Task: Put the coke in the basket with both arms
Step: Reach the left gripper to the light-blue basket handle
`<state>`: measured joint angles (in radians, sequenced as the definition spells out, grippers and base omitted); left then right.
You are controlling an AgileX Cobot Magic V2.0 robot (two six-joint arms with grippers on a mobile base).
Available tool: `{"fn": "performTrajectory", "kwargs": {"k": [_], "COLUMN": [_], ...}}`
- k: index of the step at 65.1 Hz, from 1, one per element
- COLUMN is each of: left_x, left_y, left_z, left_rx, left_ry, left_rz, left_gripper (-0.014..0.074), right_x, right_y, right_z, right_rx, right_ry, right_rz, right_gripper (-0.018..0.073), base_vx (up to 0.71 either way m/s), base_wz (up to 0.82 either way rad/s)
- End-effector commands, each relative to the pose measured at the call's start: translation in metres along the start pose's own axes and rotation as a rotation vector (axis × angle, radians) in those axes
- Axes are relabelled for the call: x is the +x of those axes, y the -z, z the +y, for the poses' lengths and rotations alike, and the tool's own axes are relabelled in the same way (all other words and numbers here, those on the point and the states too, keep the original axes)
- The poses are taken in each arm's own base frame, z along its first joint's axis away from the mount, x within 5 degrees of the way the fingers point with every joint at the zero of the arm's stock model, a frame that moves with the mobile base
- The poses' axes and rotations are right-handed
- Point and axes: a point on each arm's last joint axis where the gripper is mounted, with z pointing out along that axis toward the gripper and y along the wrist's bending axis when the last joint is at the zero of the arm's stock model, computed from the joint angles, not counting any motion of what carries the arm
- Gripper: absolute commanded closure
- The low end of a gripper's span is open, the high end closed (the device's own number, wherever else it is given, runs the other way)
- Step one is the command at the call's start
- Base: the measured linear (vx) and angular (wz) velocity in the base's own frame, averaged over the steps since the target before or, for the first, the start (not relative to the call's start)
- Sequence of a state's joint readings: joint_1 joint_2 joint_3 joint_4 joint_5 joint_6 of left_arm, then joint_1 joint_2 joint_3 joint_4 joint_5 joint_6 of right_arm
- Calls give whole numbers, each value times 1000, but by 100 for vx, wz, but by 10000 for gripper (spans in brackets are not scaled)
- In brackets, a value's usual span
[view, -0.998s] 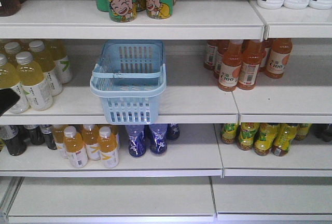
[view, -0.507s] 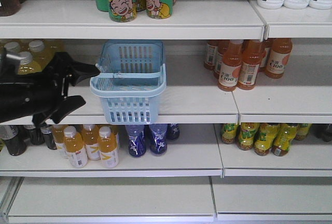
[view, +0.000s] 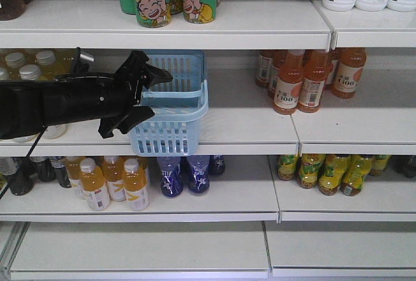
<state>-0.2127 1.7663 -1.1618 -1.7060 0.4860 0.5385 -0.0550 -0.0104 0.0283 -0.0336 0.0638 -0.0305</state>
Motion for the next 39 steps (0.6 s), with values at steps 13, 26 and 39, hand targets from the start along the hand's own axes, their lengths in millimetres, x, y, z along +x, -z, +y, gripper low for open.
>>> {"fn": "performTrajectory", "kwargs": {"k": [13, 26, 39], "left_x": [-10, -19, -27], "left_y": [-7, -20, -31], "left_z": [-19, -22, -23], "left_rx": [64, 74, 81], "left_ry": [103, 98, 118], "left_rz": [-49, -57, -71], "left_gripper": [6, 6, 6], "right_x": [-4, -4, -4], "right_y": [1, 1, 1], "right_z": [0, 0, 0], "right_rx": [6, 6, 6], "right_ry": [9, 9, 9], "right_rz": [-77, -77, -77], "right_gripper": [568, 568, 568], "base_vx": [0, 0, 0], "base_wz": [0, 0, 0]}}
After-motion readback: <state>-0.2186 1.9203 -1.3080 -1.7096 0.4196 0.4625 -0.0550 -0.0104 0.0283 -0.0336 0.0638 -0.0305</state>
